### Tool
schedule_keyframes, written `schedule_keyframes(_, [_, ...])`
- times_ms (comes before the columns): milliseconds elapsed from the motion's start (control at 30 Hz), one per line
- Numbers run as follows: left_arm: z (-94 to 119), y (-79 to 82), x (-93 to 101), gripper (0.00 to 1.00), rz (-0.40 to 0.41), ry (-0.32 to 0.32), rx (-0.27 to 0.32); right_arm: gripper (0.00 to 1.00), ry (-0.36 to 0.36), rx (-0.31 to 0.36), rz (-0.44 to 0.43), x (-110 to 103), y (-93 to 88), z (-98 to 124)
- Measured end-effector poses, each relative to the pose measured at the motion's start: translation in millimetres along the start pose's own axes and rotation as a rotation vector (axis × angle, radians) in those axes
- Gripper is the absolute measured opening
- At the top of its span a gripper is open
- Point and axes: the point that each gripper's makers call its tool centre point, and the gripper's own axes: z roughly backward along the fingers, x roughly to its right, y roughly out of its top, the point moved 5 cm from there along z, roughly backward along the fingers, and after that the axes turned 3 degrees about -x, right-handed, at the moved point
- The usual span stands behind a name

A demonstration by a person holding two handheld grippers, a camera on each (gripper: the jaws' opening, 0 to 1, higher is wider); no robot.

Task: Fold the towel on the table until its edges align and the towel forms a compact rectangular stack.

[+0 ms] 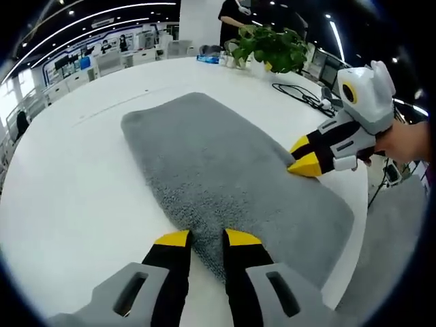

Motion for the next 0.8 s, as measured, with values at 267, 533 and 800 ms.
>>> schedule_keyframes(267, [-0.2,1.7,5.4,0.19,-0.015,0.038,0.012,0.11,0.015,0.011,0.008,1.0,-1.9,1.4])
schedule_keyframes(533, [6.3,6.5,4.4,0.19,0.004,0.035,-0.014,0.12,-0.027,0.027,0.014,0.5,-0.1,9.7])
schedule_keyframes(800, [17.3,-4.8,19.3,0.24,-0.099,-0.035,0.004,0.10,0.019,0.059,0.083,-8.3,-1.0,23.8])
